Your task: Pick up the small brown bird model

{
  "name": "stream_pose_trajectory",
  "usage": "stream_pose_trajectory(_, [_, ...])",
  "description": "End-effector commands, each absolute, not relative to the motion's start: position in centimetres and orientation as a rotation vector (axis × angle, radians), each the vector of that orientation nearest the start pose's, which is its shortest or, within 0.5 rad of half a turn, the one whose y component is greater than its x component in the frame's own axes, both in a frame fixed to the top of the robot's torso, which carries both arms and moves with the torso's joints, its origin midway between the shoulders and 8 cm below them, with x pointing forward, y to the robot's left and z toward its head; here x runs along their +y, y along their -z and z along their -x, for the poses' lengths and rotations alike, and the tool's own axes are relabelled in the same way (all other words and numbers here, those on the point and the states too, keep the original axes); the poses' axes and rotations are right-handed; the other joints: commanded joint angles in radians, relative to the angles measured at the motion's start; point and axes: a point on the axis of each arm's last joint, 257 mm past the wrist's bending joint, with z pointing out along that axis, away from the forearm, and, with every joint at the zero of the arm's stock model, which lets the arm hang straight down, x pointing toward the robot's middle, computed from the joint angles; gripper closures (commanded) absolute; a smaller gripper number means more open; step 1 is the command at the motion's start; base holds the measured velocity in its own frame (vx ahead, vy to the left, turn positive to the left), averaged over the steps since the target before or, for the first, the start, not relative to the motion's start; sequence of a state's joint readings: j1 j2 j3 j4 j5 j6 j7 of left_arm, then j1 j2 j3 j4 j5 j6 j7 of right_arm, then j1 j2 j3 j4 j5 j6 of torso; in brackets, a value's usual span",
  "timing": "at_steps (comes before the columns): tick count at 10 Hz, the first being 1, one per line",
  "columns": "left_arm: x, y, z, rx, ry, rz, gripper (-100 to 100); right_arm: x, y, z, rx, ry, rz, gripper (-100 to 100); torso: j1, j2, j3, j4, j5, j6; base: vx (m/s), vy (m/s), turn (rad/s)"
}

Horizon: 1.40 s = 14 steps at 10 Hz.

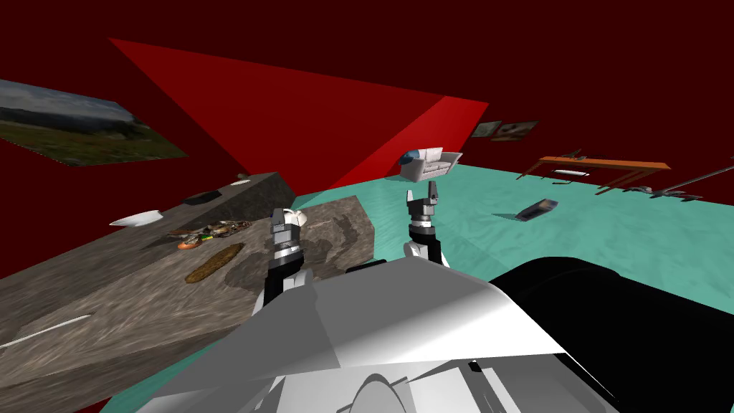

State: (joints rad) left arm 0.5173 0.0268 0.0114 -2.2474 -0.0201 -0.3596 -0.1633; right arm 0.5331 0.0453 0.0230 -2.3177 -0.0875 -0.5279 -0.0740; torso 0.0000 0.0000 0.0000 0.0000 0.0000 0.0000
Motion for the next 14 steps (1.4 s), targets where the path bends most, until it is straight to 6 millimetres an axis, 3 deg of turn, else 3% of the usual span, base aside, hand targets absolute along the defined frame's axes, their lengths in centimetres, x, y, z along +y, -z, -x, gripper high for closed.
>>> stream_pose_trajectory(1, [29.0, 2.8, -37.2, 0.850, 1.067, 0.692, -100, -29.0, -3.6, -32.8, 0.467, -1.440, -0.741, 0, 0.000, 0.000, 0.000, 0.000, 0.000, 0.000, -0.003, 0.001, -0.076])
stream_pose_trajectory(6, [30.7, 4.2, -38.5, 0.946, 1.017, 0.715, -100, -29.0, -3.6, -32.8, 0.467, -1.440, -0.741, 0, 0.001, 0.002, 0.001, 0.001, 0.000, 0.000, -0.024, 0.012, -0.135])
stream_pose_trajectory(14, [35.4, 6.0, -40.2, 1.034, 0.916, 0.834, -100, -29.0, -3.6, -32.8, 0.467, -1.440, -0.741, 0, 0.000, 0.001, 0.001, 0.000, 0.000, 0.000, -0.023, 0.004, -0.150])
